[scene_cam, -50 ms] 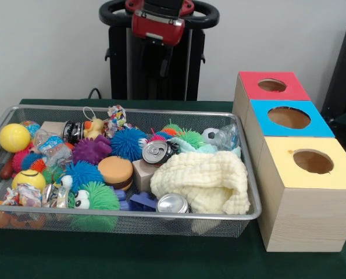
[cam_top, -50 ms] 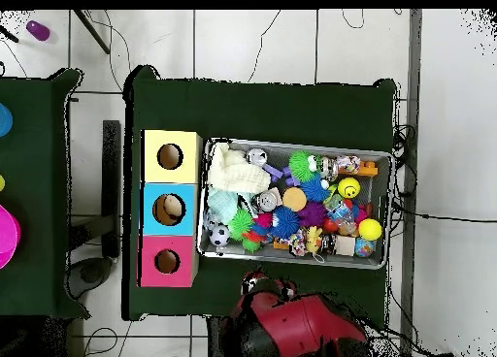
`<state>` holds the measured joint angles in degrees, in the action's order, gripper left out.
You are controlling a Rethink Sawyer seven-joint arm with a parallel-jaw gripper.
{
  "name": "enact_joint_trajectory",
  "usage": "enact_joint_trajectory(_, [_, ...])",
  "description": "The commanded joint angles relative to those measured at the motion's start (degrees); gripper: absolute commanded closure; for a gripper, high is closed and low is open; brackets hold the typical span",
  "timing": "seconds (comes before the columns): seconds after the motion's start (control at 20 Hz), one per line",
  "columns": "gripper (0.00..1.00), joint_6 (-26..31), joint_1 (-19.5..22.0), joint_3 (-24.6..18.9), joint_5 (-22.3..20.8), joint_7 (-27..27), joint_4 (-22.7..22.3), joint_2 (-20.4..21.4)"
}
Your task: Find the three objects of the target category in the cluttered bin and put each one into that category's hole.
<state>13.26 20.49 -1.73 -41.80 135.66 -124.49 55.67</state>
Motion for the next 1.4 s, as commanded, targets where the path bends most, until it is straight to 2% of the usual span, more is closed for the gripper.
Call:
enact_joint_trajectory(0.05, [0.0,7.8,5.4,-6.7,5.2,-5.3,-1.1,1.6])
enact_joint_trajectory(0.5, [0.0,10.0,7.8,-8.2,6.7,-5.1,-1.8,1.3])
enact_joint_trajectory(0.8, [0.0,10.8,7.5,-7.1,5.9,-3.7,-0.3,-2.1])
enact_joint_trajectory(0.9, [0.0,8.8,6.6,-6.1,3.8,-3.0,0.8,-2.7])
enact_joint_trajectory(1.0, [0.0,4.2,4.1,-4.0,-0.5,-1.7,2.7,-2.3])
enact_joint_trajectory(1.05, [0.0,1.3,2.0,-2.4,-4.0,-1.1,4.4,-2.0])
enact_joint_trajectory(1.15, [0.0,1.3,2.3,-3.6,-5.0,-2.7,5.4,-1.1])
enact_joint_trajectory(1.4, [0.0,-1.1,1.9,-4.2,-8.6,-2.6,7.1,0.5])
